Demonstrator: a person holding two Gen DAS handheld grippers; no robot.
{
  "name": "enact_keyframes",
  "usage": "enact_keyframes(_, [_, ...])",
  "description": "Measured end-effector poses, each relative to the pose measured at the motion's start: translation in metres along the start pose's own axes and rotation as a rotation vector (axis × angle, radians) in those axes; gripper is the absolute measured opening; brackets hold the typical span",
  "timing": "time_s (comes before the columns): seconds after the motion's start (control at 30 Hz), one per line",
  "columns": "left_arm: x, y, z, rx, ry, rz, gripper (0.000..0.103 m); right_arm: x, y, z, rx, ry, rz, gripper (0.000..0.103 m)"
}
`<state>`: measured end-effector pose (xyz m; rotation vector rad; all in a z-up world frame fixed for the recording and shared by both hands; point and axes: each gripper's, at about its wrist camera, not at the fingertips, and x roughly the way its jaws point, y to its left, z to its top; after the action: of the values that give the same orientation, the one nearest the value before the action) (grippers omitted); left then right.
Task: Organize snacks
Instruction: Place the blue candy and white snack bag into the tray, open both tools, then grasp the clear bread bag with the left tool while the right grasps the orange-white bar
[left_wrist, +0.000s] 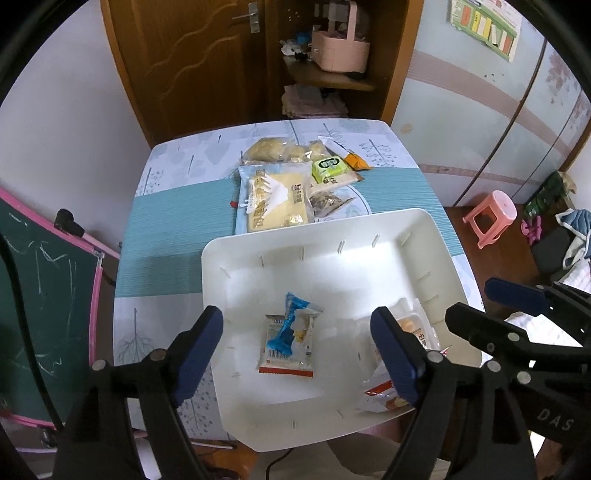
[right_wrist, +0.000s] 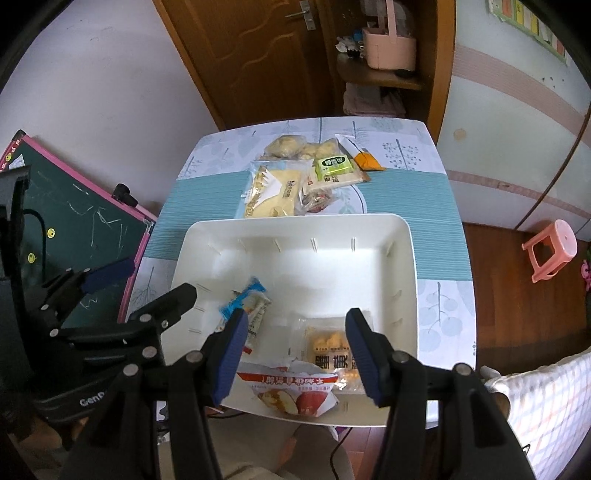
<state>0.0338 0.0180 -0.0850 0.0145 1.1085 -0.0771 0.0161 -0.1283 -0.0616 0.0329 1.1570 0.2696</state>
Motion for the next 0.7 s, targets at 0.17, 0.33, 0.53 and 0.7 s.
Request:
enact_keyframes(0.17, [0.0, 0.003, -0.001, -0.014, 0.003, 0.008, 0.081, 0.003, 0.005, 0.0, -0.018, 0.004, 0.003, 0.056])
enact_keyframes(0.33, [0.001, 0.006, -0.001, -0.024, 0.002, 0.012, 0.081, 0.006, 0.007, 0.001, -0.022, 0.01, 0.009, 0.056])
enact_keyframes(0.53, [0.0, 0.005, 0.001, -0.023, -0.007, 0.013, 0.081, 0.007, 0.006, 0.001, -0.021, 0.004, 0.02, 0.056])
enact_keyframes(0.7, [0.002, 0.007, 0.002, -0.031, -0.011, 0.014, 0.081, 0.008, -0.004, 0.003, 0.017, 0.0, 0.025, 0.056])
